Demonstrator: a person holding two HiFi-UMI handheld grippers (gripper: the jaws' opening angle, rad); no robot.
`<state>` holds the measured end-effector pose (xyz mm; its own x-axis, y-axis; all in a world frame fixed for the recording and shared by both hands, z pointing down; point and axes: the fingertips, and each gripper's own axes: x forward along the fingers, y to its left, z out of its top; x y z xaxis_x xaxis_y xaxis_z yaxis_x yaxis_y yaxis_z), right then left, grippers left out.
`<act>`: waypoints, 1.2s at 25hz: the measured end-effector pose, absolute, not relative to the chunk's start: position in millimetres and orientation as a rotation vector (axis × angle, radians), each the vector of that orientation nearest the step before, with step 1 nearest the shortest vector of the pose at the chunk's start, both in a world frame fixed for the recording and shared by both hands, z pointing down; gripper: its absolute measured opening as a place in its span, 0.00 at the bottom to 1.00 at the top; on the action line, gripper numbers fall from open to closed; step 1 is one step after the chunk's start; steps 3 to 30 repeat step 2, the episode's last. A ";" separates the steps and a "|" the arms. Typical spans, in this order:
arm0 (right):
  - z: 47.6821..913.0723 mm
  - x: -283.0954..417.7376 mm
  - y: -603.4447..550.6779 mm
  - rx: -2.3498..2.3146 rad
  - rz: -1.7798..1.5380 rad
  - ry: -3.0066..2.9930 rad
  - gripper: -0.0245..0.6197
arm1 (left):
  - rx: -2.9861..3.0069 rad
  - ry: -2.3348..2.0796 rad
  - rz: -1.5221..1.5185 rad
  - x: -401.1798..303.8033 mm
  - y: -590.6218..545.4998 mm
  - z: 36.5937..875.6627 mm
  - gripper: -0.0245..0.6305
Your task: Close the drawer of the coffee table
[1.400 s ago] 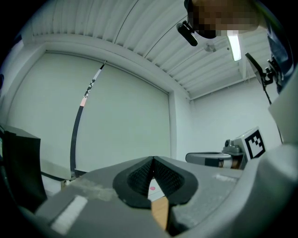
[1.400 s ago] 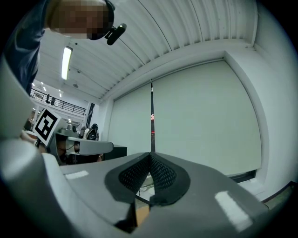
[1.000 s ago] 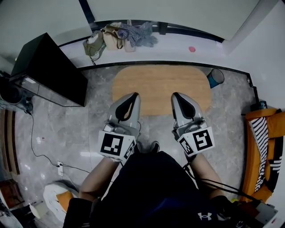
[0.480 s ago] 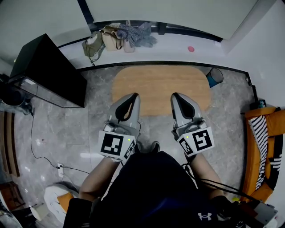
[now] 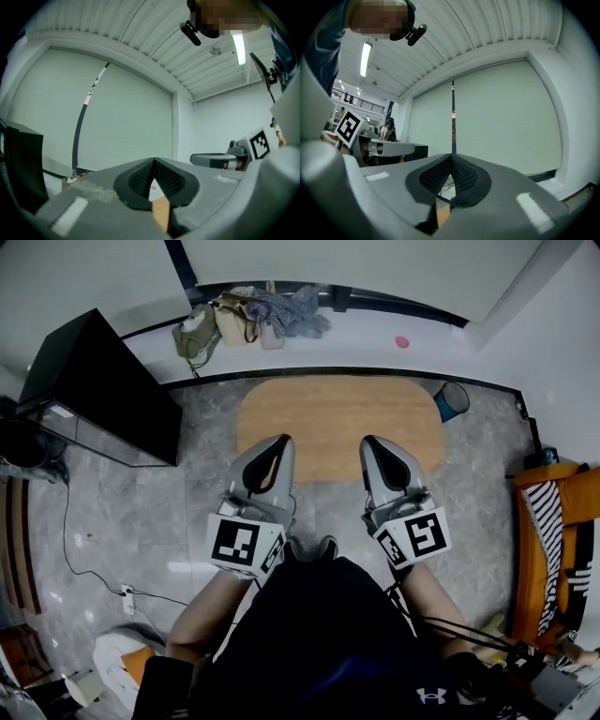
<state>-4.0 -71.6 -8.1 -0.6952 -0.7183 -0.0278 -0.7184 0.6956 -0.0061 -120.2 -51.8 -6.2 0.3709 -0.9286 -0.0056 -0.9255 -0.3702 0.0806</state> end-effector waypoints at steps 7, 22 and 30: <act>-8.7 -6.9 -71.1 -1.217 0.010 2.866 0.04 | 2.549 -1.724 -0.078 -123.6 -51.7 -6.7 0.04; -8.7 -6.9 -71.1 -1.217 0.010 2.866 0.04 | 2.549 -1.724 -0.078 -123.6 -51.7 -6.7 0.04; -8.7 -6.9 -71.1 -1.217 0.010 2.866 0.04 | 2.549 -1.724 -0.078 -123.6 -51.7 -6.7 0.04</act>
